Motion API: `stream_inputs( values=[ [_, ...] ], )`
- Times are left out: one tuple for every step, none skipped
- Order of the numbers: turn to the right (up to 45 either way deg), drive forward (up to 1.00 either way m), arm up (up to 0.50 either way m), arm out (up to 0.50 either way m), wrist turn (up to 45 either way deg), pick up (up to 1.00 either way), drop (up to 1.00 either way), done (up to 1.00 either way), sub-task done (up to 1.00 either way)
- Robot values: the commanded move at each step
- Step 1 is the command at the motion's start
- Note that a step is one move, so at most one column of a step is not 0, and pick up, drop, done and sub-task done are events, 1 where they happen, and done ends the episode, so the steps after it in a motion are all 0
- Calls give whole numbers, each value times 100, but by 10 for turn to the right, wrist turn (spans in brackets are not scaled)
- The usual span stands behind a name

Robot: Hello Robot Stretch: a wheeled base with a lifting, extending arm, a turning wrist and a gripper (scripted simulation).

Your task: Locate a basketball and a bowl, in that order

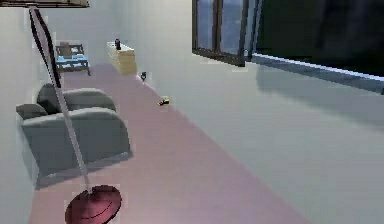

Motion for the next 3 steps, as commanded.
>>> stream_inputs(
  values=[
    [0,100,0,0,0,0,0,0,0],
    [0,25,0,0,0,0,0,0,0],
    [-240,0,0,0,0,0,0,0,0]
  ],
)
